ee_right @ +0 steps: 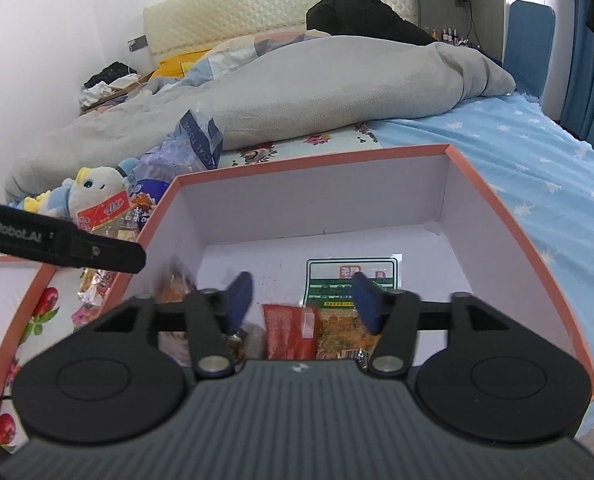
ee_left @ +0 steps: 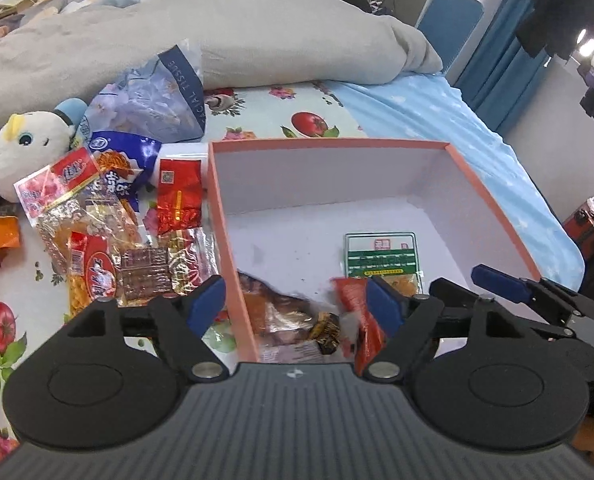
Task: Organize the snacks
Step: 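Pull both open grippers back out of the orange box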
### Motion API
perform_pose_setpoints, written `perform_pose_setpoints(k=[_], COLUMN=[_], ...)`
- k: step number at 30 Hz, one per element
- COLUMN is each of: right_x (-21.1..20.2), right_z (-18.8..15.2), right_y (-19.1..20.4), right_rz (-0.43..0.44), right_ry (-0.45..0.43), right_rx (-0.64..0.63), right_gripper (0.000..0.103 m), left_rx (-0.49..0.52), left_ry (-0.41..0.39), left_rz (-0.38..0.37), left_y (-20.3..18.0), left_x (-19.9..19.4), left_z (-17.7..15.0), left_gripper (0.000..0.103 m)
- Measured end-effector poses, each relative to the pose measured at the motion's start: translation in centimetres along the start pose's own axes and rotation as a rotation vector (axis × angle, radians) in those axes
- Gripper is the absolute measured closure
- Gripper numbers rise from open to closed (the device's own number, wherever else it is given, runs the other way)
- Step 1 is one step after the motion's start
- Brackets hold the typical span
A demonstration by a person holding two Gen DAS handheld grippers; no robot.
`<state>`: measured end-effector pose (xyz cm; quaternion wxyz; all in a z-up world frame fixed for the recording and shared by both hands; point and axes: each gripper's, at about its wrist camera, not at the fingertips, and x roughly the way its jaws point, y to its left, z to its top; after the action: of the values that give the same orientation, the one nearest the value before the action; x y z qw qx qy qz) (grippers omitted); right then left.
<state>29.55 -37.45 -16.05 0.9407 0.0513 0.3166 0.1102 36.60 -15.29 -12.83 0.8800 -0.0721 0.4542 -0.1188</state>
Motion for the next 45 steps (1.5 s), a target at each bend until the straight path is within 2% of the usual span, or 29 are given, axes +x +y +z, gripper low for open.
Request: perform_pose_setpoints(k=[9,14,22,37,41,45], right_x=[-1.7,-4.3,-6.9,-7.5,-7.0,-6.8], right_z=[1.1,2.5,3.4,2.7,1.8,0.9], right_y=[0.8,2.0,4.5,9.8,11.3,13.0], right_rz=[-0.005,0.003,0.029,0.093,0.098,0.109], right_ry=[-0.053,-0.128,-0.199,-0.236,-0.226,-0.207], right_rx=[-0.014,-0.022,-0.024,0.006,0.024,0.018], right_gripper=[0.043,0.043,0.043,0.043,0.043,0.043], left_rx=[-0.008,0.027,0.054,0.017,0.049,0.041], left_ry=[-0.054,-0.105,-0.191,-0.250,-0.258,-0.246], left_rz=[-0.030,-0.051,-0.040,0.039,0.070,0.077], left_y=[-0.2,-0.5,1.2,8.0,8.8,10.0], left_x=[-2.8,-5.4,-9.3,-13.2,-13.5,-14.0], left_z=[0.7,1.2,0.8,-2.0,-3.2,-4.5], left_gripper=[0.020,0.020,0.020,0.020,0.020,0.020])
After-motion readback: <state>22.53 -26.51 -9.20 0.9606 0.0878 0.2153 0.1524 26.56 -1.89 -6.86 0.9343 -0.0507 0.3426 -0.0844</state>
